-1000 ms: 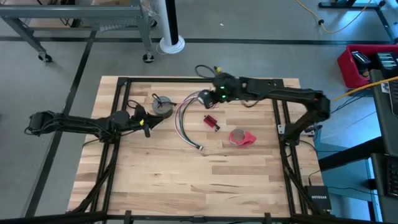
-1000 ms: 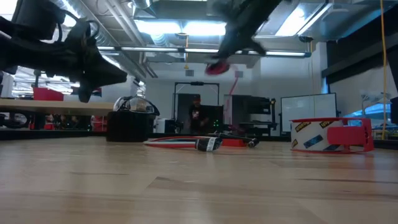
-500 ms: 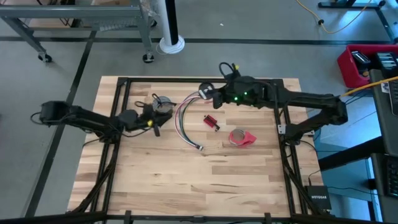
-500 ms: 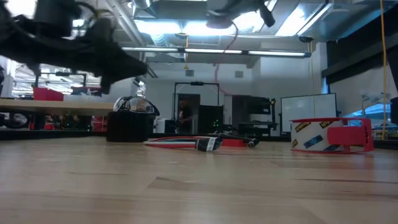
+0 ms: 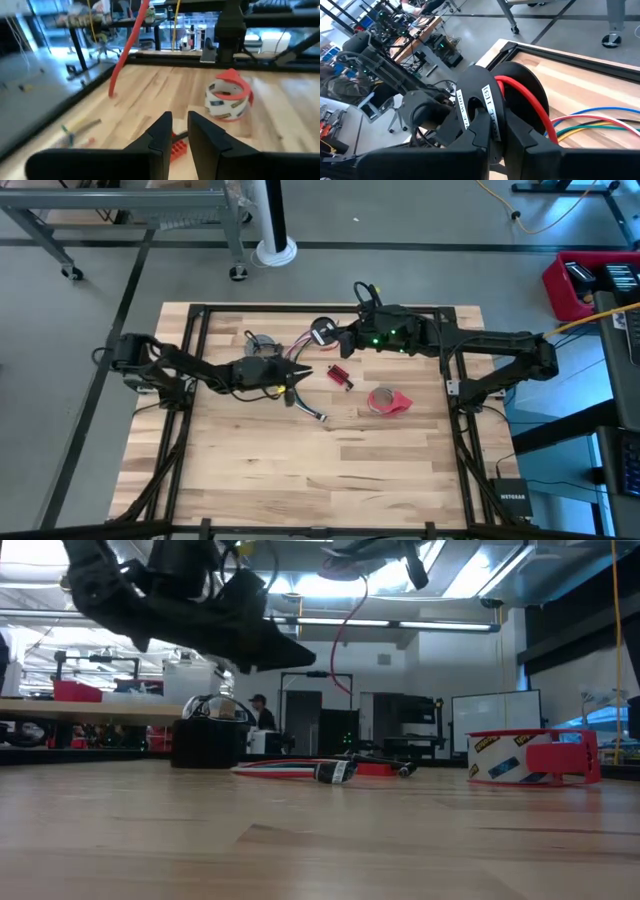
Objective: Coil cords
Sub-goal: Uncoil the red wire from the black spool
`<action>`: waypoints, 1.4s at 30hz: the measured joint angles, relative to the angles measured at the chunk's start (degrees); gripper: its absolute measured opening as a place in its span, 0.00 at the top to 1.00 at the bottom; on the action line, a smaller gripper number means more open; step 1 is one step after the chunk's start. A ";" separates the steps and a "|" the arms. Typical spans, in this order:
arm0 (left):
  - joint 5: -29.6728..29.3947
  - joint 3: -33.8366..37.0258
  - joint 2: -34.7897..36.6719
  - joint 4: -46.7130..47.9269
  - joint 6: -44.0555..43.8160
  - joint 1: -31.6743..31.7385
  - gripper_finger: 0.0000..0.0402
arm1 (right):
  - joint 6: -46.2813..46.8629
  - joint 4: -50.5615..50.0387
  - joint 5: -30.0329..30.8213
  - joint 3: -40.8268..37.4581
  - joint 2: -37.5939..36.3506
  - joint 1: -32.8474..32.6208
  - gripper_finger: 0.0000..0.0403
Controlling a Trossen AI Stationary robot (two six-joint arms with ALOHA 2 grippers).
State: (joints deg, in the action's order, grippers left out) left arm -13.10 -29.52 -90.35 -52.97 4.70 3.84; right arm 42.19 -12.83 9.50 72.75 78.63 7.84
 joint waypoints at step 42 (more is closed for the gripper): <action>-1.49 -2.32 -0.90 -1.15 8.64 5.39 0.59 | -0.49 6.22 -5.98 -0.02 0.00 0.04 0.94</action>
State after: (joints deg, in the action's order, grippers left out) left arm -14.59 -31.83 -91.24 -54.13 13.35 9.22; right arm 41.70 -6.62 3.52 72.73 78.63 7.88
